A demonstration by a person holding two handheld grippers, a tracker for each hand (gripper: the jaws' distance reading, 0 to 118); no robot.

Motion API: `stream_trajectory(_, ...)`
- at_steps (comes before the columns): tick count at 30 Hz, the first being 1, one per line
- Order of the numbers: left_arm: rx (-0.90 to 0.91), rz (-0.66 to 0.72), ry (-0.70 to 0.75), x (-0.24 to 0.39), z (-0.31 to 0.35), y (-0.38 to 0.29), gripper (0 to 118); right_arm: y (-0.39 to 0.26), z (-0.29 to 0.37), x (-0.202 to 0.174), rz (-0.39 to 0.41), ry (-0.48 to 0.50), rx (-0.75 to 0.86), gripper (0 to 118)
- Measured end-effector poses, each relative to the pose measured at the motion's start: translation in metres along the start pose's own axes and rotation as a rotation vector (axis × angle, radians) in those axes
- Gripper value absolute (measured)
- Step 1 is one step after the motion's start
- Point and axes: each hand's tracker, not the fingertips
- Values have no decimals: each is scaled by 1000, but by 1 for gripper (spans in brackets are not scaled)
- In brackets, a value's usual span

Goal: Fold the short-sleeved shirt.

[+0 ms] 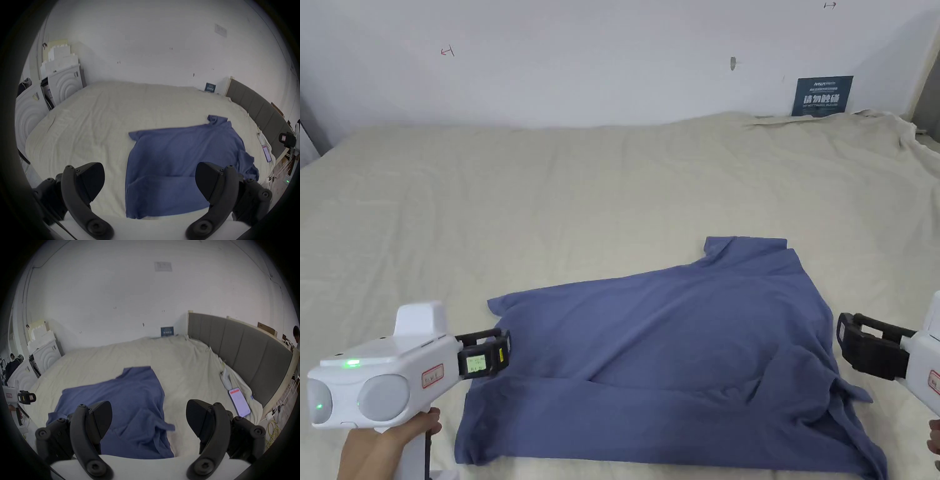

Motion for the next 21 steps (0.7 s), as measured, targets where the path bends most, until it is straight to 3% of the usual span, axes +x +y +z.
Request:
stream_trajectory(2,41,0,-2,5,0,6,101,3,-1,-5,4,-4,34,91)
stream_trajectory(3,56,0,-4,7,-1,8,88,5,-1,-7,10,-6,45,80)
stream_trajectory(6,95,0,-11,14,-5,12,36,7,-5,-13,19,-6,81,1)
stream_trajectory(7,98,0,-9,15,-8,14,24,8,-7,-14,17,-11,92,0)
stream_trajectory(9,99,2,-32,17,-15,19,12,9,-13,-15,28,-2,101,0)
stream_trajectory(10,88,7,-50,17,-21,21,0,10,-16,-15,23,10,103,0)
stream_trajectory(21,-60,-7,-30,3,-111,60,0,27,-60,-19,29,16,67,0)
